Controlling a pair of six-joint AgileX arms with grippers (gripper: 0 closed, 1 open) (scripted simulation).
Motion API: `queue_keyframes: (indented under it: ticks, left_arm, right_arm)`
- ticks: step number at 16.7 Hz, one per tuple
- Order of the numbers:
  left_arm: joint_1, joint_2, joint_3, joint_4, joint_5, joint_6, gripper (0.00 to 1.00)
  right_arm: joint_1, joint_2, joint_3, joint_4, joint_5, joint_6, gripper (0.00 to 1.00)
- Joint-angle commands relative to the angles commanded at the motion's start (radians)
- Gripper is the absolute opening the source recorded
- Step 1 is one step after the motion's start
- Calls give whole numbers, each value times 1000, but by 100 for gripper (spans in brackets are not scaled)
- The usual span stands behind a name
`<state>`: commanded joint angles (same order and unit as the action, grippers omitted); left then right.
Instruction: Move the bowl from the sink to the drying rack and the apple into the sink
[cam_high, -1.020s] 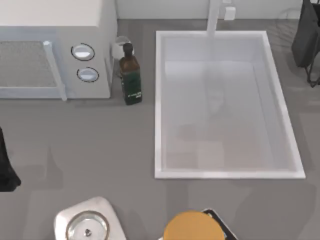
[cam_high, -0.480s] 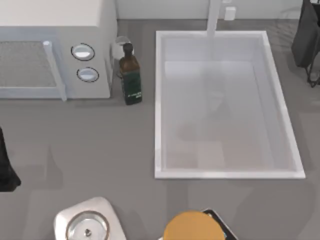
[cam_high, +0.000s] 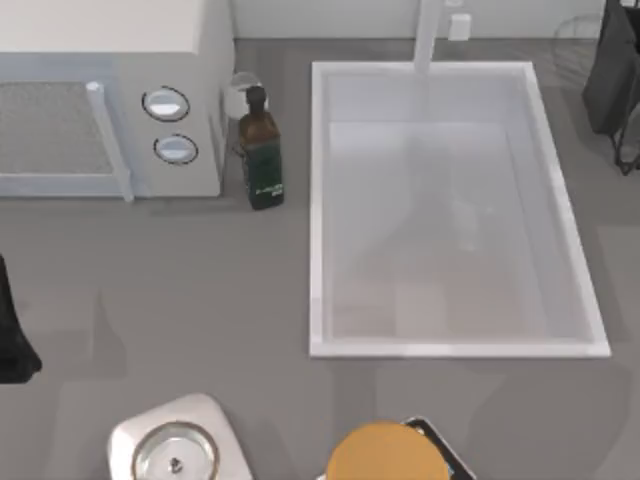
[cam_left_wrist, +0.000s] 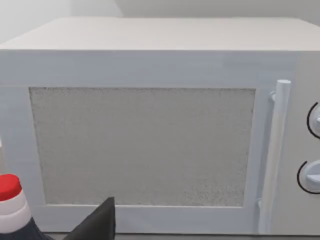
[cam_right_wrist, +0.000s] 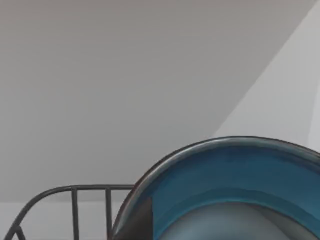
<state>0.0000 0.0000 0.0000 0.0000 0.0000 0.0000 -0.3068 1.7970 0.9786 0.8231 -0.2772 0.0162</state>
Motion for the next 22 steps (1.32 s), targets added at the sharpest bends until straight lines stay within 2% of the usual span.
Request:
queue_keyframes:
  ticks: [9, 12, 18, 22]
  left_arm:
    - [0, 0, 0, 0, 0, 0, 100]
    - [0, 0, 0, 0, 0, 0, 100]
    - [0, 0, 0, 0, 0, 0, 100]
    - [0, 0, 0, 0, 0, 0, 100]
  right_arm:
    - [-2, 0, 0, 0, 0, 0, 100]
    - [-8, -63, -41, -36, 36, -26, 100]
    - [35, -382, -290, -248, 124, -37, 100]
    - [115, -743, -430, -367, 141, -20, 100]
